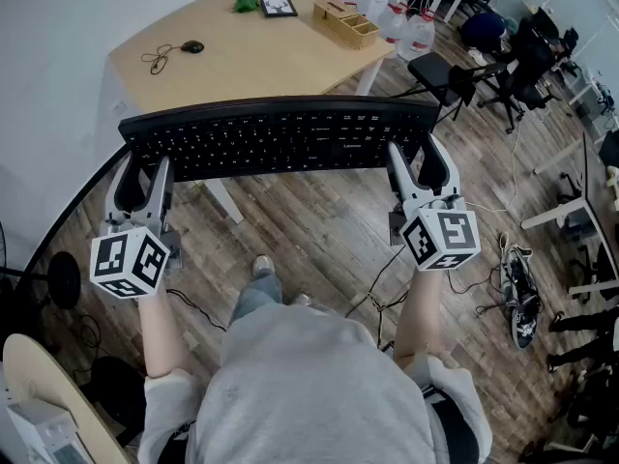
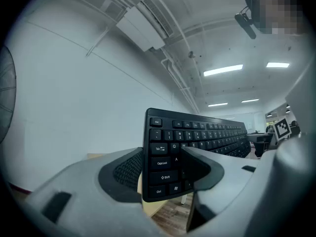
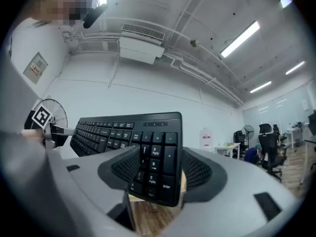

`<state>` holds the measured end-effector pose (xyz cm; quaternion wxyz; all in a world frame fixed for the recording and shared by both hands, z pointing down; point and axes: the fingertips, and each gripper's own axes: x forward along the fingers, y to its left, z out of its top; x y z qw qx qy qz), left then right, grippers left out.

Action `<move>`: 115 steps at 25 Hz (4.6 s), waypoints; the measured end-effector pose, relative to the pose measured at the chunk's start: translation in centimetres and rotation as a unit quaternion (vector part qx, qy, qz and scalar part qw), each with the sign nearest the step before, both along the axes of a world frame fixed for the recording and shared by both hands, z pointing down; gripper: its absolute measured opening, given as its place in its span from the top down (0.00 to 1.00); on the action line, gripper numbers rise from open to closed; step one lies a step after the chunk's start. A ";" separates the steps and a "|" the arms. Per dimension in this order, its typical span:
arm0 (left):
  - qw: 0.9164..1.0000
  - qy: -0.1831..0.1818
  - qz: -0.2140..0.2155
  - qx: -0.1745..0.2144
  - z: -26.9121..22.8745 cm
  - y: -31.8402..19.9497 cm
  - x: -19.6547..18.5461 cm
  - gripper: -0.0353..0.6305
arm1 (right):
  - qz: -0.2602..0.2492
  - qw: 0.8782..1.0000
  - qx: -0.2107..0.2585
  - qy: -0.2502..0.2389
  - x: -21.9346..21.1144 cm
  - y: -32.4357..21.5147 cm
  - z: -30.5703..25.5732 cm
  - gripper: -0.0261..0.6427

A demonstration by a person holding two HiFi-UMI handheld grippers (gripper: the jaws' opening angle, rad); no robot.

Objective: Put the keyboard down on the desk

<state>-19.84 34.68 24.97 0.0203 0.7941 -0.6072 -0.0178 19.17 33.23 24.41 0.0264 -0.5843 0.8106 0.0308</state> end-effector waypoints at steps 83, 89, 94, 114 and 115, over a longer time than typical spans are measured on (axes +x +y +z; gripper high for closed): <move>0.999 0.000 -0.042 0.013 0.5 -51.0 2.1 0.60 | -0.033 0.999 0.003 -0.001 1.8 -54.4 0.7 0.58; 0.998 0.002 -0.058 0.001 0.9 -52.8 1.4 0.60 | -0.050 0.999 -0.007 0.001 0.9 -57.5 1.0 0.58; 0.997 -0.002 -0.069 -0.014 1.8 -53.6 1.6 0.60 | -0.061 0.998 -0.023 -0.003 1.0 -59.2 2.3 0.58; 0.991 -0.002 -0.076 -0.113 9.0 -61.5 -2.3 0.60 | -0.067 0.989 -0.134 0.000 -3.1 -67.7 10.5 0.58; 0.990 -0.001 -0.075 -0.119 9.7 -62.1 -2.6 0.60 | -0.065 0.988 -0.141 0.002 -3.4 -68.2 11.1 0.58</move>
